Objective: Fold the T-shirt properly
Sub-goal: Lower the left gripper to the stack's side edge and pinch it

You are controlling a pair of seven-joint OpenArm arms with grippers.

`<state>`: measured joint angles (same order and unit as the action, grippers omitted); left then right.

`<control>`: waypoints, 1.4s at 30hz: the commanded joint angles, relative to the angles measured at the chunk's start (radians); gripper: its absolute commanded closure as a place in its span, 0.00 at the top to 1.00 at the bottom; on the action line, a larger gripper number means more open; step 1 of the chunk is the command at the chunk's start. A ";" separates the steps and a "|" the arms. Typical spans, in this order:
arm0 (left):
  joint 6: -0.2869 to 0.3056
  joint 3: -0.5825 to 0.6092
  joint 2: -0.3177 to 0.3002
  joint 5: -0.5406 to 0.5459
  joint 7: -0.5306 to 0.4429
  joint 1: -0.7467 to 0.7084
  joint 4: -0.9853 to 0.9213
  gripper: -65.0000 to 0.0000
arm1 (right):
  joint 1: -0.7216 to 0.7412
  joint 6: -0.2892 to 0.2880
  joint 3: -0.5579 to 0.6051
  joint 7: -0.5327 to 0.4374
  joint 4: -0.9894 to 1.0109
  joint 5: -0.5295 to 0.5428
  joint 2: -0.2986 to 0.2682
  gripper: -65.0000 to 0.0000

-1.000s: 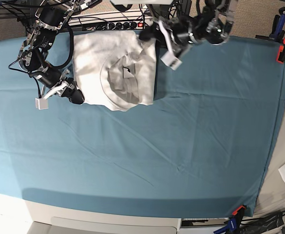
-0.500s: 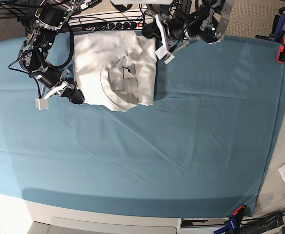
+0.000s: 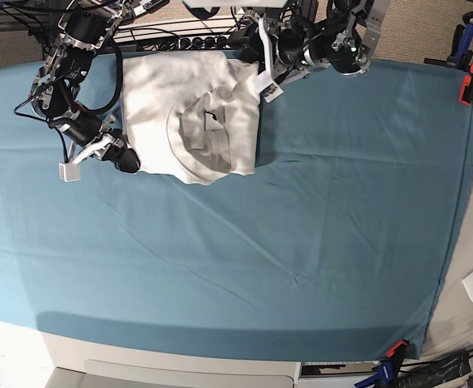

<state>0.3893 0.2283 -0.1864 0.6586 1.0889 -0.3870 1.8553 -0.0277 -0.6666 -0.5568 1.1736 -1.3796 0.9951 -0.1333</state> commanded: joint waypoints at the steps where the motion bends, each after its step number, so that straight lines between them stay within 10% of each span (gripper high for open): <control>1: -0.033 -0.011 -0.021 -0.065 -0.011 0.007 0.012 0.41 | 0.013 -0.010 0.000 -0.018 -0.014 0.024 -0.013 0.00; 21: 0.011 -0.195 -0.107 0.158 -0.002 -0.050 0.142 0.41 | 0.014 -0.011 0.000 -0.018 -0.014 0.025 -0.013 0.00; 42: -0.016 -0.125 -0.027 0.017 -0.082 -0.042 0.138 0.41 | 0.014 -0.011 0.000 -0.019 -0.014 0.025 -0.013 0.00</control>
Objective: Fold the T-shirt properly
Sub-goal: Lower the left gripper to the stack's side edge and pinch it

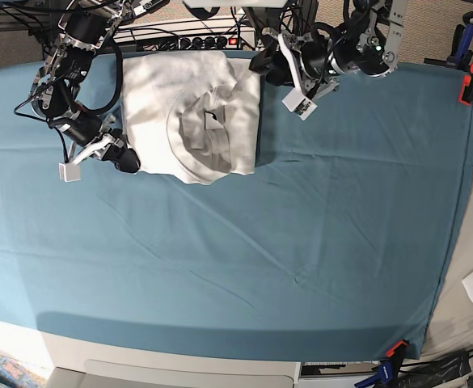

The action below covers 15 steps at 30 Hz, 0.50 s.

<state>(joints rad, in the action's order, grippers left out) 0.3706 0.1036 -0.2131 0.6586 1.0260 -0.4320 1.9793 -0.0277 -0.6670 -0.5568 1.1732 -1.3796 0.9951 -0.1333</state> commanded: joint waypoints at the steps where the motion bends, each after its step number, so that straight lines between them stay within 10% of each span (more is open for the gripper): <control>1: -0.012 0.000 0.000 0.005 -0.023 0.003 0.014 0.41 | 0.014 -0.010 0.000 -0.019 -0.014 0.025 -0.013 0.00; 15: -0.037 0.006 0.022 -0.008 -0.055 0.003 -0.023 0.41 | 0.014 -0.010 0.000 -0.020 -0.014 0.025 -0.013 0.00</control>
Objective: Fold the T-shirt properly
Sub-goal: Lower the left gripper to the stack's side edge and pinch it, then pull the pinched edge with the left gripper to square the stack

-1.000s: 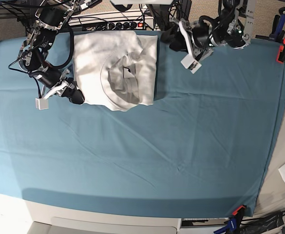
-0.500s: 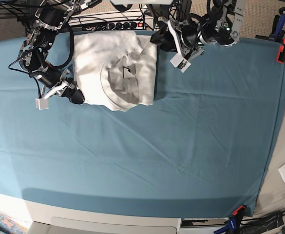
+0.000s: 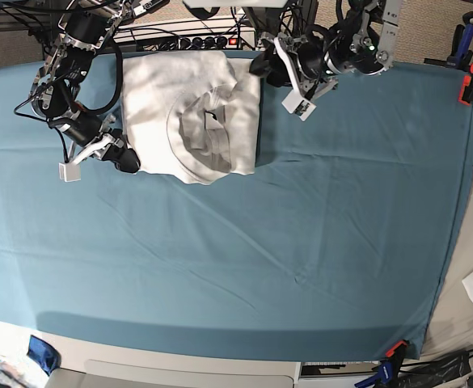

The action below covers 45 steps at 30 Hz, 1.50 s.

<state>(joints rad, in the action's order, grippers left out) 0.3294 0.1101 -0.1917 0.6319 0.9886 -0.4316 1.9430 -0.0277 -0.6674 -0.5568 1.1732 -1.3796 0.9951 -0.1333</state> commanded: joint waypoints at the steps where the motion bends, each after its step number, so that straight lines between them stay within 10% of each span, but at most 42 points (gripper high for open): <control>1: 0.004 -0.001 0.001 0.019 -0.017 0.003 0.014 0.41 | 0.014 -0.010 0.000 -0.020 -0.014 0.025 -0.013 0.00; 13: 0.011 0.108 0.023 0.006 -0.019 0.004 0.014 0.41 | 0.014 -0.010 0.000 -0.023 -0.014 0.025 -0.013 0.00; 19: -0.019 0.135 0.023 -0.035 -0.021 0.036 0.014 0.12 | 0.013 -0.010 0.000 -0.022 -0.014 0.024 -0.013 0.00; 26: -0.019 0.135 0.023 -0.039 -0.017 0.055 0.014 0.00 | 0.013 -0.010 0.000 -0.022 -0.014 0.021 -0.013 0.00; 45: -0.064 0.136 0.009 -0.158 -0.064 0.129 0.008 0.00 | 0.000 -0.018 -0.109 0.001 -0.015 0.035 -0.013 0.00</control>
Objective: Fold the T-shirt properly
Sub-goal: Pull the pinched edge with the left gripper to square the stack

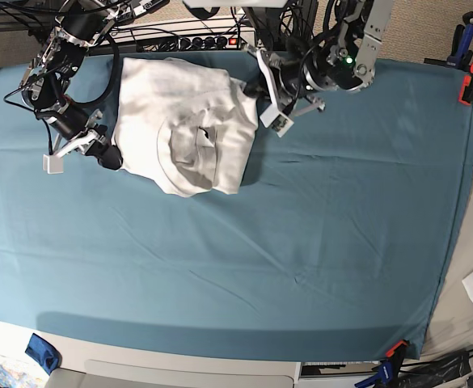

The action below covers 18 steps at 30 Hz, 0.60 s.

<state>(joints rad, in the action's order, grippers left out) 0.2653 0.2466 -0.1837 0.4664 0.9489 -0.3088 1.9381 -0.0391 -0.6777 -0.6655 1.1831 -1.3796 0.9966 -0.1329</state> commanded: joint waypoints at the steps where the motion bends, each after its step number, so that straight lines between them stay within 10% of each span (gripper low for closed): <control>1: -0.008 -0.001 0.001 0.003 -0.032 0.013 0.006 0.00 | 0.006 -0.007 0.003 -0.009 -0.015 0.036 -0.013 0.00; 18: -0.007 -0.001 0.051 -0.002 -0.024 0.325 -0.330 0.00 | -0.139 -0.020 0.005 0.053 -0.015 0.181 -0.008 0.00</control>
<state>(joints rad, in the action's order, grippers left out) 0.2733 0.2478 -0.1326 0.4973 0.9188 0.0055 1.6028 -0.1703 -0.7086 -0.6609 1.1984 -1.3895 1.1751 -0.1364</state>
